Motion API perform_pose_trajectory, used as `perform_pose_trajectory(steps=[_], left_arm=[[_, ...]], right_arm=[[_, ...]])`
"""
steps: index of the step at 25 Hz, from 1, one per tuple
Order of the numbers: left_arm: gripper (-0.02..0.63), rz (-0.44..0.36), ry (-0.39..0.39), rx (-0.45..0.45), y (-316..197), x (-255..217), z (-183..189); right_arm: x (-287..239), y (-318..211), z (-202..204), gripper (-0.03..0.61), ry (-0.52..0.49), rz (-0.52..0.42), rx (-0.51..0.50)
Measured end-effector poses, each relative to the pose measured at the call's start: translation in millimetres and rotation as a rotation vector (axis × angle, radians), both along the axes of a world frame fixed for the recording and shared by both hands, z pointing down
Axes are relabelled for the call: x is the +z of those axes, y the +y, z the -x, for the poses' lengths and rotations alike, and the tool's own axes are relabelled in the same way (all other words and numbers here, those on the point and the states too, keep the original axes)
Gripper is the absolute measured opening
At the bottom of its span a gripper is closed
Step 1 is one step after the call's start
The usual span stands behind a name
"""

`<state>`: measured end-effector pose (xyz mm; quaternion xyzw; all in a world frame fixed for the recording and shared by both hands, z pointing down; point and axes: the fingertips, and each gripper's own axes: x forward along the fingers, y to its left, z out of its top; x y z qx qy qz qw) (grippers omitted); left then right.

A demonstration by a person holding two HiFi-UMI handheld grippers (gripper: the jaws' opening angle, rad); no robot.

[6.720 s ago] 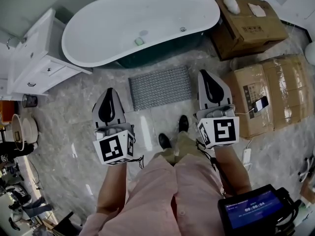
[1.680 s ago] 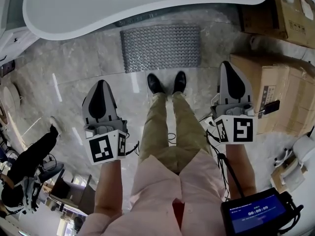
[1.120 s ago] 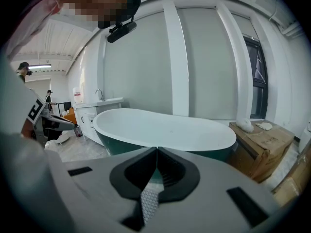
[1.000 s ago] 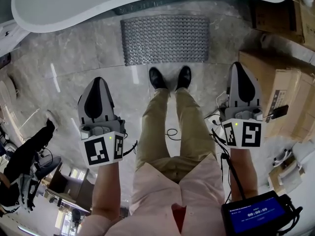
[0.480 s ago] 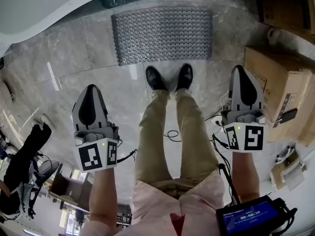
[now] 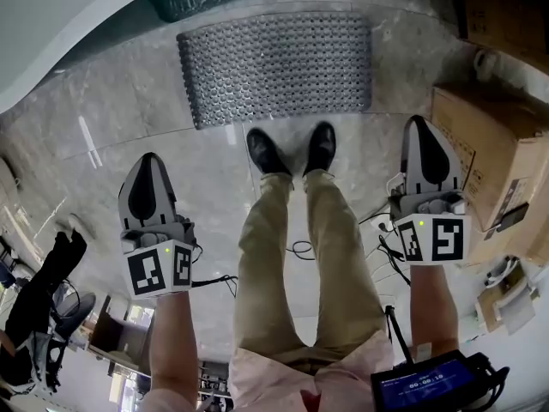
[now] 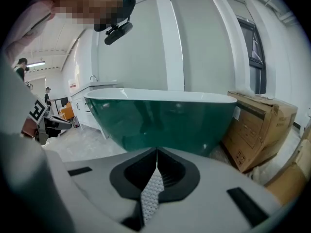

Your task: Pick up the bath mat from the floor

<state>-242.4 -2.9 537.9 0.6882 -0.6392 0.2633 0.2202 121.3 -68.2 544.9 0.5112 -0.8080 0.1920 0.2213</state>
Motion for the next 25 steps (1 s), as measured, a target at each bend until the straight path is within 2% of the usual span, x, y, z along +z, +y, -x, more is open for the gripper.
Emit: perform_pose_trajectory(steps=[13,25], left_arm=[[0.025,0.002,-0.046,-0.003,-7,81,16],[0.025,-0.017,-0.051,-0.002,-16,165,29]], right_arm=[[83,-13,-22,0.018,0.017,-0.015,-0.004],[171,-18,-33,0.018,0.011,-0.03,0.012]])
